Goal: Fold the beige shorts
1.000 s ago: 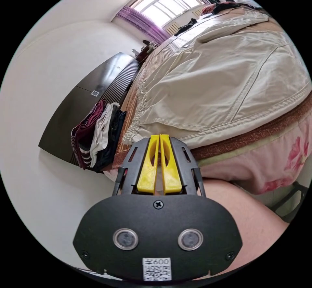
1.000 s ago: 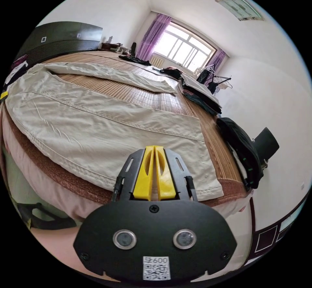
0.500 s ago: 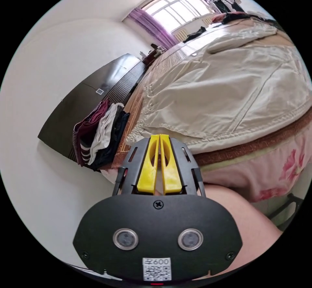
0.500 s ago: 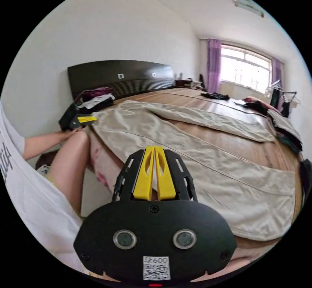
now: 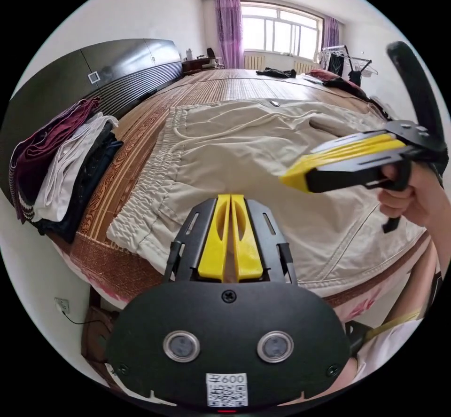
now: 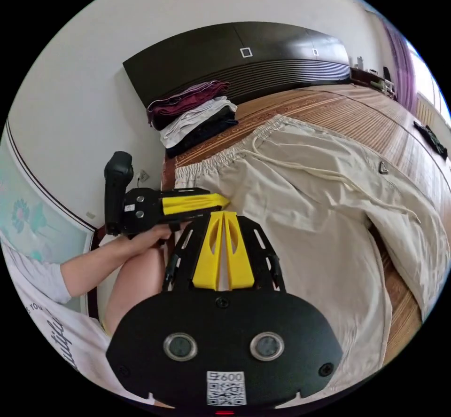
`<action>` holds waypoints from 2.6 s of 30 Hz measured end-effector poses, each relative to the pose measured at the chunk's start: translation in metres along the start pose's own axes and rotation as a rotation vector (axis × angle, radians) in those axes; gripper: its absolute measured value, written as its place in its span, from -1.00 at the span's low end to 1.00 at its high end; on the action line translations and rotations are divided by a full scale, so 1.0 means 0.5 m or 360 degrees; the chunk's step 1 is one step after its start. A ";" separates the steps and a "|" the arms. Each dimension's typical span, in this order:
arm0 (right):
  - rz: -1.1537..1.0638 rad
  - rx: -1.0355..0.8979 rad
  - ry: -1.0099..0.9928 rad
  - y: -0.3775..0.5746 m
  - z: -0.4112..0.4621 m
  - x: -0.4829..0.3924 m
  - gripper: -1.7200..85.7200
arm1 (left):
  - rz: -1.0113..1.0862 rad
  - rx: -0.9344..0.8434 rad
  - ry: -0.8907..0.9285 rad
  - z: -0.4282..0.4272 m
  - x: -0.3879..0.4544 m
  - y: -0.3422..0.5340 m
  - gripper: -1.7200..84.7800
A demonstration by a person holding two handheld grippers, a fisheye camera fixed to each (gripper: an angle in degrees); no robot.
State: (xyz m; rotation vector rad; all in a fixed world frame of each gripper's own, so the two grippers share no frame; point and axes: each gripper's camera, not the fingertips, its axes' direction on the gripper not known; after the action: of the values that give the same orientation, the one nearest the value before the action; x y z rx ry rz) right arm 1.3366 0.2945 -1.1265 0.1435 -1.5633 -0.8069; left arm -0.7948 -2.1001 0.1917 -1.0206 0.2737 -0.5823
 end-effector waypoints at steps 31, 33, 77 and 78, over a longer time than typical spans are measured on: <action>0.0663 -0.0020 -0.0009 0.201 -0.121 0.742 -0.98 | 0.0443 -0.0363 -0.0311 0.205 0.282 -0.456 -0.94; 0.0671 -0.0019 0.0012 0.247 -0.173 0.792 -0.98 | 0.0377 -0.0219 -0.0335 0.209 0.283 -0.445 -0.95; 0.0342 -0.0543 -0.0470 0.000 0.008 1.227 -0.98 | 0.0086 -0.0316 0.0318 0.203 0.088 -0.672 -0.94; 0.0392 -0.0517 -0.0463 -0.001 0.004 1.247 -0.98 | 0.0089 -0.0318 0.0318 0.203 0.087 -0.674 -0.94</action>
State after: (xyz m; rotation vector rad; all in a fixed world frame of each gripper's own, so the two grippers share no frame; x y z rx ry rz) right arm 1.2190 -0.0382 -0.6127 -0.4121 -1.6548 -0.9007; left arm -0.8215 -2.1834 0.5356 -1.1443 0.5439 -0.6157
